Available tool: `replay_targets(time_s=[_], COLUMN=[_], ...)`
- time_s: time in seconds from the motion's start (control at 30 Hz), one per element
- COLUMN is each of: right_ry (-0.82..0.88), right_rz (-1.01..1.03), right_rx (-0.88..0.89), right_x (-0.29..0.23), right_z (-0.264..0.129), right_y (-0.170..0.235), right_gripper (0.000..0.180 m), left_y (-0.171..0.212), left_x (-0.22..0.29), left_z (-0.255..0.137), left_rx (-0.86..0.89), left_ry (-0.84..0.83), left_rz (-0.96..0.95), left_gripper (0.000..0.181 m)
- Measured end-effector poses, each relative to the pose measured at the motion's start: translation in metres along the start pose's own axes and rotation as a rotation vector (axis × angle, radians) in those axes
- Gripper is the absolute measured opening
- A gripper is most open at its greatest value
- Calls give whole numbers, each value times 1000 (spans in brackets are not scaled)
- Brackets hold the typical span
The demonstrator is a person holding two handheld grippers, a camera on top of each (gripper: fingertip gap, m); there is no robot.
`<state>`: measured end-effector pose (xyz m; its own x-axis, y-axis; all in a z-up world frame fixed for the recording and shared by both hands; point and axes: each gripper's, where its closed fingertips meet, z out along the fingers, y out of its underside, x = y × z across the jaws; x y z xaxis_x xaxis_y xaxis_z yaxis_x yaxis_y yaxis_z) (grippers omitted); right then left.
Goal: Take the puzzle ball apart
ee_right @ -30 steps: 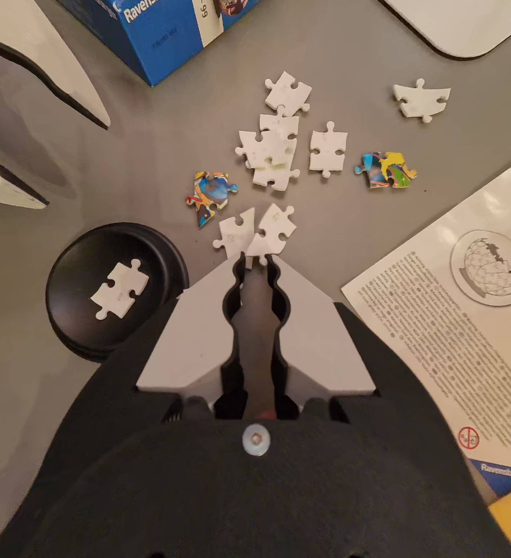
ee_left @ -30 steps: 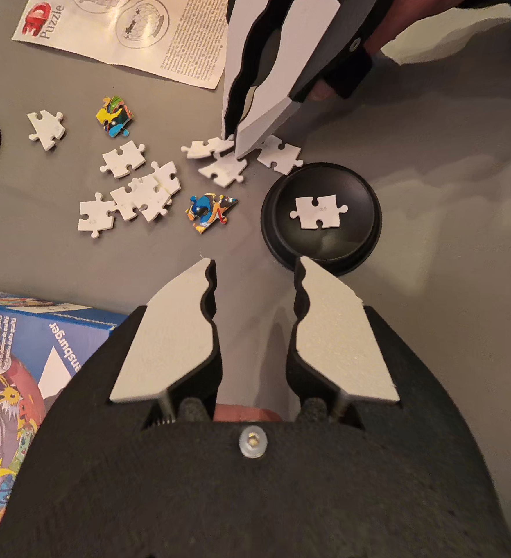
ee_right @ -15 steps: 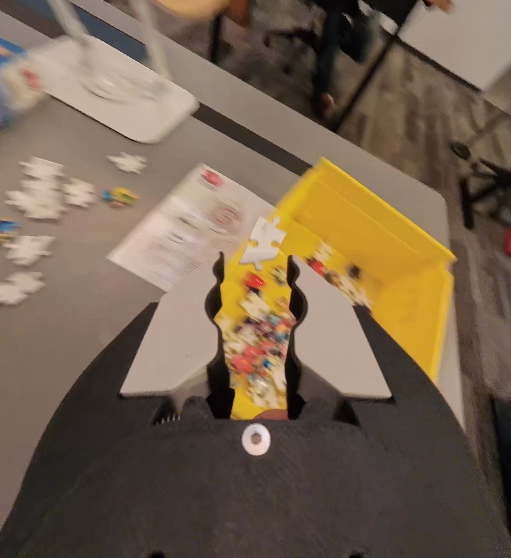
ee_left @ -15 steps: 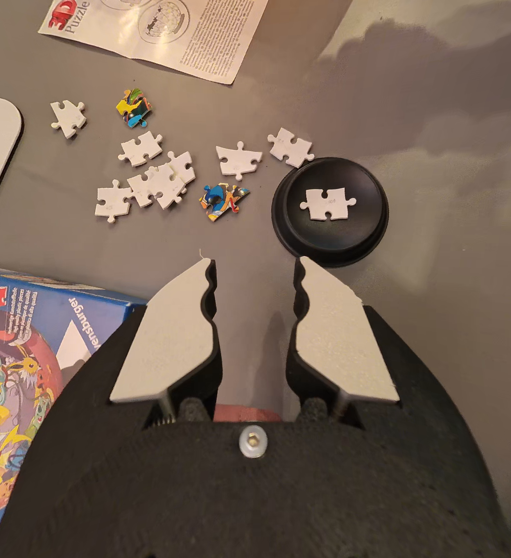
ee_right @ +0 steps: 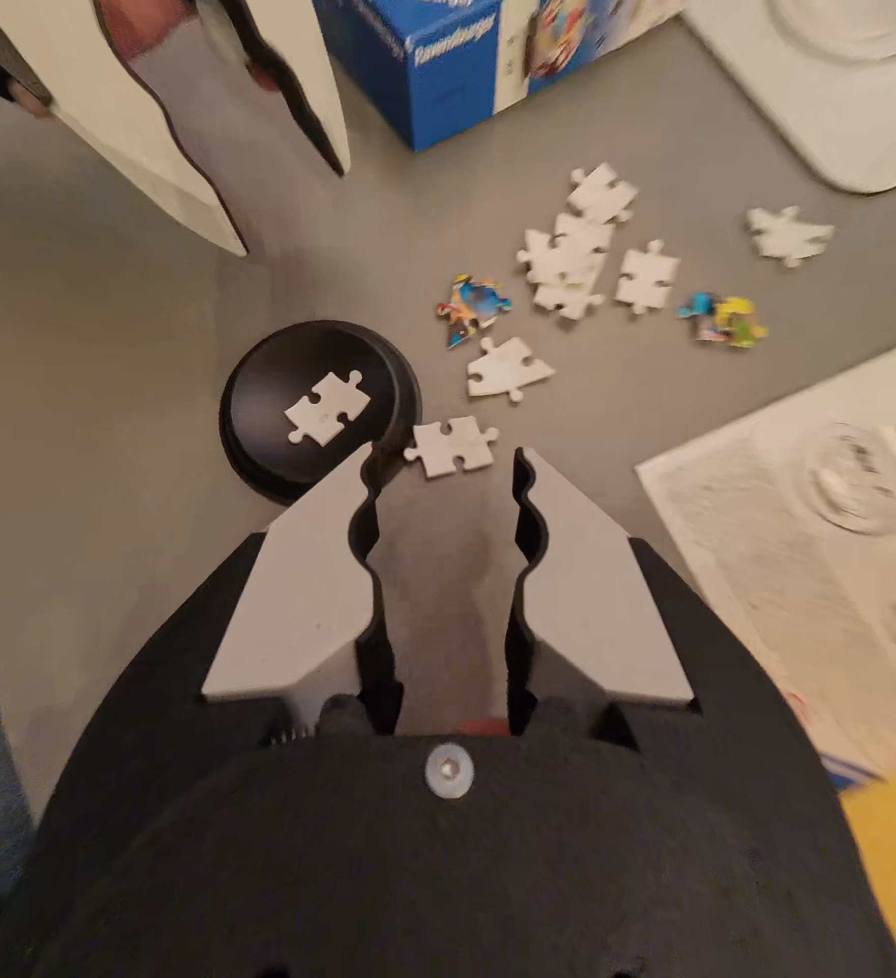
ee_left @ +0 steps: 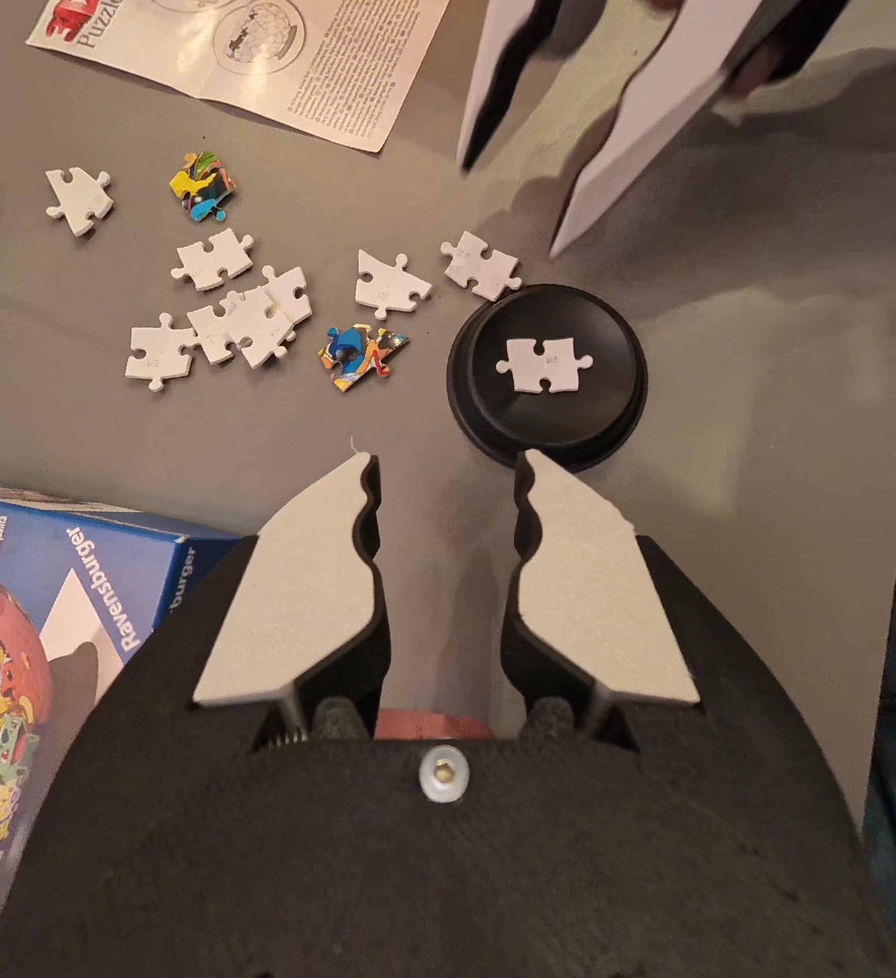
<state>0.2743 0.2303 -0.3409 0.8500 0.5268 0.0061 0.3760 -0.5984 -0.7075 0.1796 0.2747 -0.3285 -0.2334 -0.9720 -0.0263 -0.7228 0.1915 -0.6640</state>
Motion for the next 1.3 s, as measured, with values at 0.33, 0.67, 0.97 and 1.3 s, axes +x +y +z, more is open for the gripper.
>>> replay_targets(time_s=[0.33,0.67,0.97,1.3], right_ry=[-19,652,324,-1], right_rz=[-9,176,95,-70], right_rx=[14,148,253,-18], right_x=[2,151,66,-48], right_z=[17,-175,-134,35], right_y=[2,7,-28,-10], right_gripper=[34,60,55,58], left_y=[3,2,2,1], left_x=[0,-4,-3,2], left_z=[1,-3,-5,-6], left_rx=[21,42,39,48], left_ry=[3,-8,-16,-12], left_rz=[-8,-18,-20,-15], left_gripper=[48,47,47,47])
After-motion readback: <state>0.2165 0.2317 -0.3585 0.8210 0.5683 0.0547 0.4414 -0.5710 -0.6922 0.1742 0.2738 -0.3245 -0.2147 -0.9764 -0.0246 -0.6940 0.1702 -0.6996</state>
